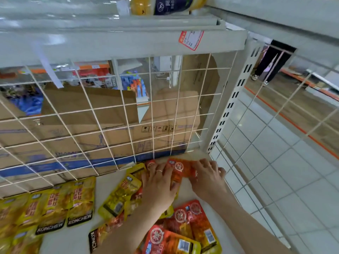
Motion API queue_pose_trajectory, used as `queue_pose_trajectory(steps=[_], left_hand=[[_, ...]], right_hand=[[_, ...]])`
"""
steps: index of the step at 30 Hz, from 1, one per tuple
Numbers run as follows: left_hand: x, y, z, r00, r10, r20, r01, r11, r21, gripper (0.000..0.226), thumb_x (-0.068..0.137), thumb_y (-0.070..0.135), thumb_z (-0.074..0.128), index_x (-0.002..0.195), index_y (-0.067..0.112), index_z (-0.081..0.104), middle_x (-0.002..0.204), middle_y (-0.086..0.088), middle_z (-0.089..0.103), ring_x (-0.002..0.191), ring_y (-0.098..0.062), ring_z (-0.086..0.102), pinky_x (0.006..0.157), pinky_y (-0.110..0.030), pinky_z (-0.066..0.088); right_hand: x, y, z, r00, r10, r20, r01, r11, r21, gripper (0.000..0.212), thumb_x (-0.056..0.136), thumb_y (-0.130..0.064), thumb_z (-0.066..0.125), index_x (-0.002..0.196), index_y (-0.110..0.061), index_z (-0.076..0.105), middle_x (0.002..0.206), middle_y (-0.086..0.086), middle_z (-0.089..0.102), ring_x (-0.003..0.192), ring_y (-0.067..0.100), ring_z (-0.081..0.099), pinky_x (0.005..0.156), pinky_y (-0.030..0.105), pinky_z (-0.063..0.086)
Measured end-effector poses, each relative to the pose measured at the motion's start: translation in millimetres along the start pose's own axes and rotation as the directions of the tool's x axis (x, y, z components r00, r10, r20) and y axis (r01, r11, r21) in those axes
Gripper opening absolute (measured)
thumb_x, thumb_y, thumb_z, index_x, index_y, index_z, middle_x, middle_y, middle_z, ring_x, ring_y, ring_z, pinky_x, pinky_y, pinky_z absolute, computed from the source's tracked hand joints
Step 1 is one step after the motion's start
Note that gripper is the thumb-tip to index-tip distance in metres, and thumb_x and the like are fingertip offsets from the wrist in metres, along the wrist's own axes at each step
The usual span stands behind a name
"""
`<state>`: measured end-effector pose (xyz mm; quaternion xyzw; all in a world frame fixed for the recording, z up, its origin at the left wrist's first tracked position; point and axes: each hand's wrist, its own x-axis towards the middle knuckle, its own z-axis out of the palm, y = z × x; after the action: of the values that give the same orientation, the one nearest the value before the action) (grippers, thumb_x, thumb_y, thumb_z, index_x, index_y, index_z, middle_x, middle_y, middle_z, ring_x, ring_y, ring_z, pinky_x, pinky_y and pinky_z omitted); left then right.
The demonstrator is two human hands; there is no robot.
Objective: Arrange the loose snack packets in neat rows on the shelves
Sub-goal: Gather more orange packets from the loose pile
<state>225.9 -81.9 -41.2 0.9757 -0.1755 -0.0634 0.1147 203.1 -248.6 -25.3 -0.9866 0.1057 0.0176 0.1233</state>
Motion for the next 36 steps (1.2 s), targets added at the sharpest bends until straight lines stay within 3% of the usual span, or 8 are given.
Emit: queue_pose_trajectory(steps=[5,11,14,16,18,23,26,36], left_hand=[[-7,16,-8,1.000,-0.030,-0.002,0.030,0.999,-0.034,0.062,0.097,0.059,0.043,0.152,0.033,0.030,0.151,0.005,0.038,0.147,-0.023,0.021,0.116,-0.045,0.015],[-5,29,-6,0.995,-0.104,-0.010,0.097,0.960,-0.262,0.082,0.089,0.049,0.066,0.154,0.029,0.020,0.147,0.002,0.046,0.141,-0.022,0.035,0.118,-0.045,0.017],[1,35,-3,0.976,-0.213,0.039,0.203,0.836,-0.510,0.075,0.085,0.036,0.076,0.148,0.022,0.038,0.138,-0.001,0.055,0.133,-0.024,0.048,0.115,-0.042,0.033],[3,37,-6,0.970,-0.244,0.008,0.200,0.773,-0.602,0.038,0.085,0.030,0.077,0.119,0.018,0.066,0.112,0.001,0.068,0.109,-0.022,0.064,0.095,-0.035,0.049],[0,38,-17,0.965,-0.259,-0.046,0.161,0.720,-0.675,0.012,0.087,0.026,0.076,0.095,0.018,0.072,0.089,0.006,0.070,0.082,-0.012,0.066,0.074,-0.020,0.050],[-18,39,-64,0.935,-0.349,-0.064,0.095,0.420,-0.903,0.011,0.088,0.027,0.076,0.080,0.032,0.069,0.078,0.008,0.074,0.071,-0.008,0.069,0.061,-0.016,0.049],[-31,33,-96,0.913,-0.406,-0.046,0.058,0.241,-0.969,0.009,0.089,0.024,0.075,0.086,0.031,0.070,0.078,0.015,0.074,0.074,0.003,0.068,0.064,-0.006,0.047],[-123,-26,-182,0.874,-0.474,-0.104,-0.010,0.196,-0.981,0.010,0.094,0.030,0.067,0.094,0.029,0.077,0.096,0.000,0.078,0.099,-0.025,0.072,0.099,-0.051,0.052]], right_hand=[[-7,9,0,0.997,0.076,0.031,-0.078,0.994,0.076,0.025,0.095,-0.044,0.051,0.110,-0.024,0.050,0.130,-0.005,0.048,0.133,0.023,0.033,0.104,0.047,0.026],[-15,6,-8,0.976,0.184,0.117,-0.206,0.954,0.219,0.036,0.086,-0.040,0.061,0.112,-0.019,0.048,0.102,-0.004,0.055,0.104,0.022,0.053,0.094,0.039,0.040],[-23,10,-9,0.966,0.223,0.131,-0.258,0.868,0.424,0.016,0.090,-0.029,0.057,0.097,-0.014,0.057,0.083,-0.001,0.062,0.080,0.020,0.062,0.076,0.039,0.054],[-31,15,-14,0.964,0.262,0.051,-0.243,0.783,0.573,0.014,0.097,-0.023,0.053,0.091,-0.013,0.061,0.075,-0.001,0.063,0.069,0.014,0.062,0.065,0.033,0.054],[-39,17,-25,0.953,0.304,-0.007,-0.214,0.687,0.694,0.017,0.101,-0.020,0.050,0.090,-0.016,0.062,0.076,-0.003,0.063,0.066,0.007,0.059,0.054,0.021,0.047],[-45,4,-47,0.946,0.322,0.037,-0.178,0.423,0.888,0.018,0.103,-0.028,0.049,0.096,-0.024,0.065,0.087,0.000,0.074,0.078,0.016,0.072,0.072,0.043,0.057],[-44,-20,-66,0.967,0.252,0.043,-0.124,0.315,0.941,0.019,0.104,-0.025,0.047,0.101,-0.026,0.066,0.088,-0.001,0.076,0.079,0.016,0.074,0.072,0.041,0.058],[-77,-111,-124,0.996,-0.069,0.051,-0.027,0.310,0.950,0.013,0.095,-0.016,0.057,0.096,-0.026,0.065,0.087,0.000,0.074,0.075,0.016,0.072,0.059,0.023,0.053]])
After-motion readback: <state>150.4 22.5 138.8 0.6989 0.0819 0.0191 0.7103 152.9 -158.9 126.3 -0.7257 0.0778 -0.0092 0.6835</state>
